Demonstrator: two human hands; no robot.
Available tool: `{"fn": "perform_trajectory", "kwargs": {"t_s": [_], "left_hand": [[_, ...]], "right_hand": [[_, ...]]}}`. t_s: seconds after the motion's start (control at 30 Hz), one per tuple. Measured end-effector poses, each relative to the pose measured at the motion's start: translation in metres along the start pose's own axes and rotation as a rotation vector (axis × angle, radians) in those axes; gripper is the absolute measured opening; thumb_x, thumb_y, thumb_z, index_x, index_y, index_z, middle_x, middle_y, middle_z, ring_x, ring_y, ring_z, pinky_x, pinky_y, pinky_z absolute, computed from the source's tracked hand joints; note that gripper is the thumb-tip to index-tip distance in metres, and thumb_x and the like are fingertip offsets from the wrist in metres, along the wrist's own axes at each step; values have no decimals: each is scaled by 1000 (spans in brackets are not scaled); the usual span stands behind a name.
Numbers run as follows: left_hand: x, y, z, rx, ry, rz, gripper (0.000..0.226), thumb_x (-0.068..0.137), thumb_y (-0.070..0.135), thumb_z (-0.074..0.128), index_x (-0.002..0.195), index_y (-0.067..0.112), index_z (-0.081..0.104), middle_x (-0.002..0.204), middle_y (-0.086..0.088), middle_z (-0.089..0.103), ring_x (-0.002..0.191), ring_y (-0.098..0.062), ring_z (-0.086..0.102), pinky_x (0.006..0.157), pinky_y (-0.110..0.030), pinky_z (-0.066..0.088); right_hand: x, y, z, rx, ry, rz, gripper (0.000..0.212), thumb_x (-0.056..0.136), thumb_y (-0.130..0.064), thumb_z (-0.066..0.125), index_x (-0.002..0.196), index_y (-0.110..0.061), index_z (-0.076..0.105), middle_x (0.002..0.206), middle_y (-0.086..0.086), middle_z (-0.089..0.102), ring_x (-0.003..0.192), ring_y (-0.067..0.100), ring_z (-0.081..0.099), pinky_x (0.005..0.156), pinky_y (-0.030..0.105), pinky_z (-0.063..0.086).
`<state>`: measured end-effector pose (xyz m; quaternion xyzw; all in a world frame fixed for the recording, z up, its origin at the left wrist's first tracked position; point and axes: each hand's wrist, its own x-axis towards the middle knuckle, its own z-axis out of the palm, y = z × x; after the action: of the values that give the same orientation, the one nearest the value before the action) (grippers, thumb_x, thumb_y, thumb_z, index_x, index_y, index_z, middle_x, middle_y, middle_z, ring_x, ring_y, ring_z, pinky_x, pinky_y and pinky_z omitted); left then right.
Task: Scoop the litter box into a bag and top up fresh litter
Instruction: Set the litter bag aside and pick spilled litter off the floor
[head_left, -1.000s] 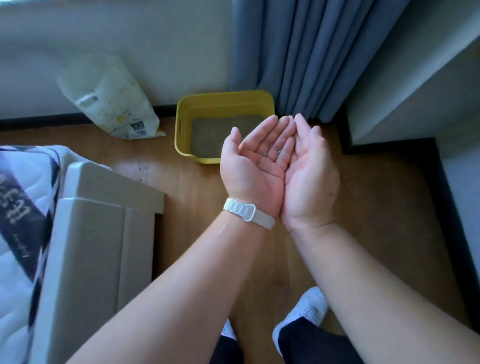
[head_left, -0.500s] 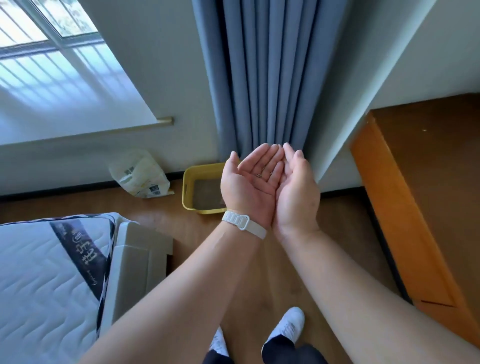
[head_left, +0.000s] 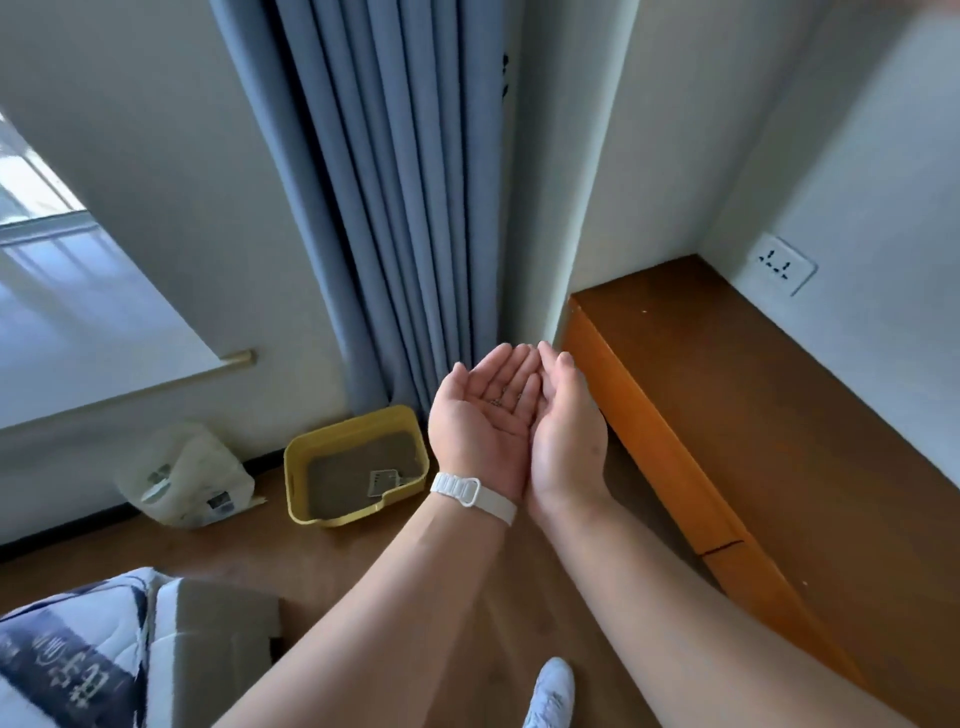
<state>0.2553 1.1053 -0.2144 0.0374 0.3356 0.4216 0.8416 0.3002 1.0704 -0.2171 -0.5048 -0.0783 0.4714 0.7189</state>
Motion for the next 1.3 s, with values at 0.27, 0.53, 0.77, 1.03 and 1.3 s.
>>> {"fn": "perform_trajectory", "kwargs": {"t_s": [0.27,0.53,0.77,1.03,1.3], "left_hand": [[-78,6,-16,120,-118,-208,52,104,36,33,112,-4,64,108,-20,72,92,-29,73,75,-34,60],[-154,-22,-34,248,-271,-425,52,103,36,33,118,-4,61,112,-21,70,106,-33,68,102,-42,47],[-242,-101,-40,380,-407,-645,51,104,35,33,120,-5,60,112,-23,69,106,-33,68,97,-41,49],[-387,-228,-63,523,-506,-870,51,103,34,34,117,-8,60,112,-26,68,108,-36,66,105,-45,44],[-554,-359,-121,654,-549,-1060,48,102,31,36,117,-9,60,109,-26,69,101,-35,69,88,-40,54]], "right_hand": [[-95,4,6,52,207,-130,31,102,-41,40,123,-31,61,98,-19,68,85,-7,68,72,14,51],[-194,2,-14,256,424,-256,26,101,-39,44,115,-29,64,94,-16,70,82,-3,69,77,19,50],[-289,-13,-79,552,695,-501,30,98,-32,51,118,-16,66,114,-3,70,94,2,69,80,21,50],[-436,-24,-198,756,891,-789,35,96,-29,52,116,-5,67,116,11,70,109,19,67,97,32,49],[-613,-14,-323,792,1051,-915,39,99,-36,47,119,-7,65,119,9,69,112,18,65,101,35,47]]}}
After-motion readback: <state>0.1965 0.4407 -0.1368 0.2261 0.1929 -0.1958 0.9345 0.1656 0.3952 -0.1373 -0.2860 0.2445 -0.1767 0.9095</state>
